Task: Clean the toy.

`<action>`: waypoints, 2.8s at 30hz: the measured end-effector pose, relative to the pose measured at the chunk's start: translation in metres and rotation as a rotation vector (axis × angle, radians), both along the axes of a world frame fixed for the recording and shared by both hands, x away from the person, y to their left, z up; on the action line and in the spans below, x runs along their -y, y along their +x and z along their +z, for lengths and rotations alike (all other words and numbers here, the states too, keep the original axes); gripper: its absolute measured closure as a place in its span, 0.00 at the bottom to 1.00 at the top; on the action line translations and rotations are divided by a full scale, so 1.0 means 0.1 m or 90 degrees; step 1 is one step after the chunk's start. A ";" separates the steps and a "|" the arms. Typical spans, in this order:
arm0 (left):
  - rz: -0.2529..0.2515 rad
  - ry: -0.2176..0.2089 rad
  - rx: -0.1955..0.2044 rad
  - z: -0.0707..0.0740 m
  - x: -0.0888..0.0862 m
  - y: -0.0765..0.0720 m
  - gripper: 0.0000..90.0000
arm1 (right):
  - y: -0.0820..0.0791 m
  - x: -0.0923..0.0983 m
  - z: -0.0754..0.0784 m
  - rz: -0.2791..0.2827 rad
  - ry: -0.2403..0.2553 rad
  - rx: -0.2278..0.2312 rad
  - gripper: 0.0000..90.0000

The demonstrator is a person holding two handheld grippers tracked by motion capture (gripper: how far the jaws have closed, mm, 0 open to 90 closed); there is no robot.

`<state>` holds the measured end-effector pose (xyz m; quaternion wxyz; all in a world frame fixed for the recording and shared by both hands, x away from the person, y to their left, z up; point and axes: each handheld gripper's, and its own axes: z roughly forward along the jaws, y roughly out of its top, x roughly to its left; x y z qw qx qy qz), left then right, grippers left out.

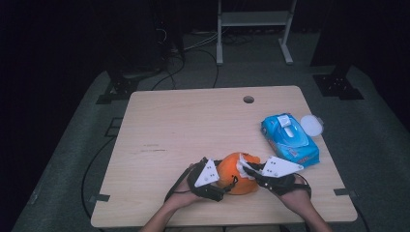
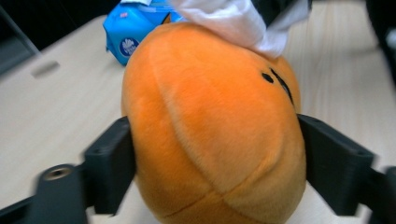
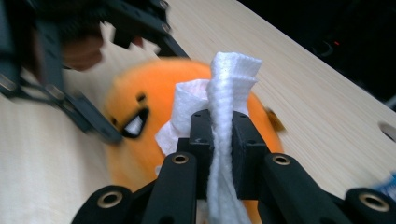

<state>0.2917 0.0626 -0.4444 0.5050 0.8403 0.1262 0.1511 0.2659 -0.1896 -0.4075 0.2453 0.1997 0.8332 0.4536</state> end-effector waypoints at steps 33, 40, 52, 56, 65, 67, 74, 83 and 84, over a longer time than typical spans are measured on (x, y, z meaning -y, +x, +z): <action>-0.004 0.005 -0.010 0.11 0.09 -0.09 0.33 | -0.11 -0.18 0.07 0.046 0.025 -0.029 0.89; -0.030 0.013 0.019 0.08 0.03 -0.11 0.35 | -0.07 -0.11 0.10 0.031 0.015 -0.012 0.89; -0.010 0.031 0.014 0.06 0.05 -0.10 0.30 | -0.17 -0.23 0.05 0.041 -0.004 0.003 0.89; -0.001 0.008 -0.028 0.04 -0.03 -0.02 0.30 | -0.15 -0.25 0.04 0.045 -0.015 0.009 0.89; 0.014 -0.046 -0.022 0.13 -0.11 0.05 0.25 | -0.02 0.06 -0.04 -0.032 -0.015 -0.003 0.89; 0.013 -0.031 -0.003 0.13 -0.09 0.02 0.30 | 0.00 0.04 -0.04 -0.045 -0.024 0.006 0.89; 0.040 -0.036 -0.052 0.05 -0.19 0.13 0.41 | -0.16 -0.27 -0.06 0.045 -0.049 0.012 0.89; 0.050 -0.033 -0.062 -0.01 -0.28 0.17 0.41 | 0.02 0.13 -0.09 -0.047 -0.034 -0.020 0.89; 0.049 -0.030 -0.059 0.01 -0.27 0.16 0.39 | 0.03 0.16 -0.10 -0.049 -0.028 -0.028 0.89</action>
